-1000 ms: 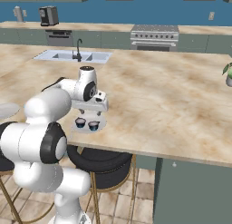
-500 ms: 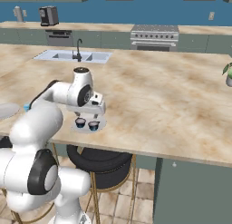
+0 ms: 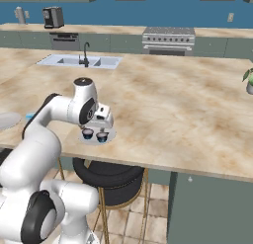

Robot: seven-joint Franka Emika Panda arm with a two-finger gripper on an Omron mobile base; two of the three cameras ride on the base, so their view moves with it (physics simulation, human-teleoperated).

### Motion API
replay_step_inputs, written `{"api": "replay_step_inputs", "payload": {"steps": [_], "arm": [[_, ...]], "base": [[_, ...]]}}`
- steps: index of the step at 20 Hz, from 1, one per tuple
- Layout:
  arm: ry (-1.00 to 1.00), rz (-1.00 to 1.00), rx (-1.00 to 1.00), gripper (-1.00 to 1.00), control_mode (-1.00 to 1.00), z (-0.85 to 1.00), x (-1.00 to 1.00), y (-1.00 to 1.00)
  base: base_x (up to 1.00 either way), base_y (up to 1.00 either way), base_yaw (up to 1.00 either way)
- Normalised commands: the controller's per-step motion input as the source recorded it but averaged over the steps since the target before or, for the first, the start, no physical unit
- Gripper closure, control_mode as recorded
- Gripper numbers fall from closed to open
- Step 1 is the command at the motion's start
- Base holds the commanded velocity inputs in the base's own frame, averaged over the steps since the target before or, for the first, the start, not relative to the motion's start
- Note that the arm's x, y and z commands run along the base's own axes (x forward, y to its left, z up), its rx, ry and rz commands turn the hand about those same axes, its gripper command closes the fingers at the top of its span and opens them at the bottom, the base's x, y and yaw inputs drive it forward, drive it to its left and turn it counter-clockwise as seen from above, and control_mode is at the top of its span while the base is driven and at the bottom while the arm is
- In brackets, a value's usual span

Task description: Place two yogurt containers on each plate.

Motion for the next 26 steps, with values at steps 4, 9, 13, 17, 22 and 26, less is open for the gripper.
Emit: {"api": "replay_step_inputs", "payload": {"steps": [4,9,13,17,22,26], "arm": [[-0.04,0.0,0.0,-1.0,-1.0,0.02,-0.14,0.0],[0.0,0.0,0.0,-1.0,-1.0,0.0,-0.05,0.0],[0.0,0.0,0.0,-1.0,-1.0,0.0,0.0,0.01],[0.0,0.0,0.0,-1.0,-1.0,0.04,0.0,0.14],[0.0,0.0,0.0,-1.0,-1.0,0.01,-0.02,0.14],[0.0,-0.01,0.0,-1.0,-1.0,0.11,-0.04,0.0]], "base": [[0.0,0.0,0.0],[0.0,0.0,0.0],[0.0,0.0,0.0],[0.0,0.0,0.0],[0.0,0.0,0.0],[0.0,0.0,0.0]]}}
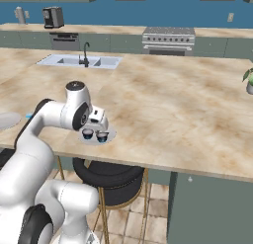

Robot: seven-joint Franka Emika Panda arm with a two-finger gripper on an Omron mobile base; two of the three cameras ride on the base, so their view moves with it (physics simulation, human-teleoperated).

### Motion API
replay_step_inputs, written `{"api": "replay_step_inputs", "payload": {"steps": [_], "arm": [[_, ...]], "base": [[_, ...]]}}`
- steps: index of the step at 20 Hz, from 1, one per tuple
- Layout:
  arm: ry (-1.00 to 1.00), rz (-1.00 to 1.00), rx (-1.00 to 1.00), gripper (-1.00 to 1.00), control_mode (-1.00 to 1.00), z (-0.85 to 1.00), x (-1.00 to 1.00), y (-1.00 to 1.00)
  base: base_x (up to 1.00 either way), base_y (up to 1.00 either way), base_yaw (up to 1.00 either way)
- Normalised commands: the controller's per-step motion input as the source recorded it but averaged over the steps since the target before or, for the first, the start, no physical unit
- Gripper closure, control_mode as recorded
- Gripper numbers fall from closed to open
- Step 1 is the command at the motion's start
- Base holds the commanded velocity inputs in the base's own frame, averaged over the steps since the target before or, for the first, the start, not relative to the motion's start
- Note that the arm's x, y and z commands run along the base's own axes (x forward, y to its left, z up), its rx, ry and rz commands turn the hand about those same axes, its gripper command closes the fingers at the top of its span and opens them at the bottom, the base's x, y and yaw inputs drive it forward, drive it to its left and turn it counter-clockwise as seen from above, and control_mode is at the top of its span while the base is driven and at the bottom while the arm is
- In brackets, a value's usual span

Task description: Place two yogurt containers on each plate.

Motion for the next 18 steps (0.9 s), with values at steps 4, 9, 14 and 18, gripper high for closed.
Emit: {"api": "replay_step_inputs", "payload": {"steps": [4,9,14,18], "arm": [[0.0,-0.04,0.0,-1.0,-1.0,0.11,-0.05,-0.02],[0.0,-0.05,0.0,-1.0,-1.0,0.06,-0.04,0.0],[0.0,-0.01,0.0,-1.0,-1.0,0.01,-0.05,0.0],[0.0,0.0,0.0,-1.0,1.0,0.0,0.0,0.0]], "base": [[0.0,0.0,0.0],[0.0,0.0,0.0],[0.0,0.0,0.0],[-0.48,0.12,-0.01]]}}
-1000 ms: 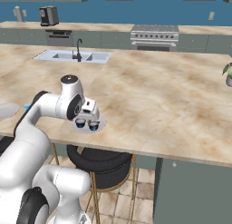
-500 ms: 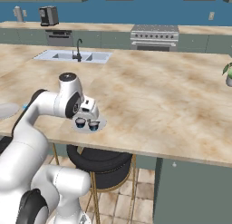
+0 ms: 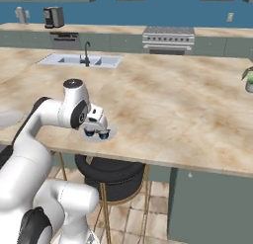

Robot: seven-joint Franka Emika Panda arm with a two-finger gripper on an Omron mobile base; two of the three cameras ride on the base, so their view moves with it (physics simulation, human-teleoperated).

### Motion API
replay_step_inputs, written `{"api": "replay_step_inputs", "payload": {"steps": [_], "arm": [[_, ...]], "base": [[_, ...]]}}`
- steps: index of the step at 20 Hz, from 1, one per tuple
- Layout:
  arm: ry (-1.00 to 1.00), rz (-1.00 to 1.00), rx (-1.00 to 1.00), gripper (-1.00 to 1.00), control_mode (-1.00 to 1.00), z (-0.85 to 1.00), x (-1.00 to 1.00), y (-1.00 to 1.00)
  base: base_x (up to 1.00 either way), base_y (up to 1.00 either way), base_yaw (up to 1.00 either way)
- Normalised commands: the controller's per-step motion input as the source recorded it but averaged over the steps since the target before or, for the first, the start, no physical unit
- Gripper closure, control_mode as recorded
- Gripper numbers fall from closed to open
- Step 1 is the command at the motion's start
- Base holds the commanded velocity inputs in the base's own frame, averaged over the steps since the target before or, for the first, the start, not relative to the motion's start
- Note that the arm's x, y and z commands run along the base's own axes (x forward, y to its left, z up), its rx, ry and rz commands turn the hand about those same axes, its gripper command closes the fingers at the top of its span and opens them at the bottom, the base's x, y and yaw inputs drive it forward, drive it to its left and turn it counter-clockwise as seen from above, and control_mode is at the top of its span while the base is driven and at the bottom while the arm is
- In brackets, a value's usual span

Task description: Place two yogurt containers on each plate.

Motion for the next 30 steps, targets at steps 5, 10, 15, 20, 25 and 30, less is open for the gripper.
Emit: {"api": "replay_step_inputs", "payload": {"steps": [5,10,15,20,25,30], "arm": [[0.0,0.0,0.0,-1.0,1.0,0.0,0.0,0.0],[0.0,0.0,0.0,-1.0,1.0,0.0,0.0,0.0],[0.0,0.0,0.0,-1.0,1.0,0.0,0.0,0.0],[0.0,0.0,0.0,-1.0,1.0,0.0,0.0,0.0],[0.0,0.0,0.0,-1.0,1.0,0.0,0.0,0.0],[0.0,0.0,0.0,-1.0,1.0,0.0,0.0,0.0]], "base": [[-0.43,0.92,0.0],[-0.04,1.0,0.0],[-0.01,1.0,0.0],[0.0,0.98,0.0],[0.17,0.79,0.0],[0.27,0.01,0.0]]}}
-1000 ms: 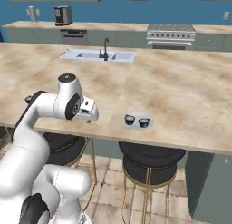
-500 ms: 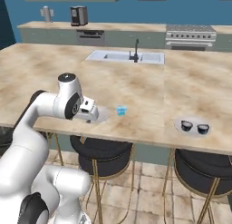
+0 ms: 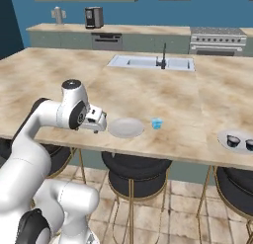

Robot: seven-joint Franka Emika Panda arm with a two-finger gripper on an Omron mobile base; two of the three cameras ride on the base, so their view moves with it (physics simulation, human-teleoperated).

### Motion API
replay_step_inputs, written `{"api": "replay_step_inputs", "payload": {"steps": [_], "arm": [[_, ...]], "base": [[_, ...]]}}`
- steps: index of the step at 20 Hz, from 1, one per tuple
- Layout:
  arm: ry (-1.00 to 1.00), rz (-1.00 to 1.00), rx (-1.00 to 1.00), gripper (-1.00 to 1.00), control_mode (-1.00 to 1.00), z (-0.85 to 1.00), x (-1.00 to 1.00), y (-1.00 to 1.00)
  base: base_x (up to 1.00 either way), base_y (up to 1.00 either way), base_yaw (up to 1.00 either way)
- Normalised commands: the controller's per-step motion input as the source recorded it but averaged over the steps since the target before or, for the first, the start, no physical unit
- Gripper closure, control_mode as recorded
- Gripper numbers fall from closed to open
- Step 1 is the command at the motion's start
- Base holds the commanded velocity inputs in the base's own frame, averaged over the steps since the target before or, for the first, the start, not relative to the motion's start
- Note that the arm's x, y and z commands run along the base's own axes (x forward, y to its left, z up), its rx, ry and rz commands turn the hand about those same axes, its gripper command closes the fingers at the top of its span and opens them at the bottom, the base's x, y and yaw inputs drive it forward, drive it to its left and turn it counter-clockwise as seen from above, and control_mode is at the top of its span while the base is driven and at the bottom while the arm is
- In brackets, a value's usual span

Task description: Place two yogurt containers on each plate.

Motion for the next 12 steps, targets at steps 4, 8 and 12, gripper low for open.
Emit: {"api": "replay_step_inputs", "payload": {"steps": [4,8,12], "arm": [[0.0,0.0,0.0,-1.0,1.0,0.0,0.0,0.0],[0.0,0.0,0.0,-1.0,1.0,0.0,0.0,0.0],[0.0,0.0,0.0,-1.0,1.0,0.0,0.0,0.0]], "base": [[0.14,-0.49,0.0],[0.16,-0.52,0.0],[0.47,-0.17,0.0]]}}
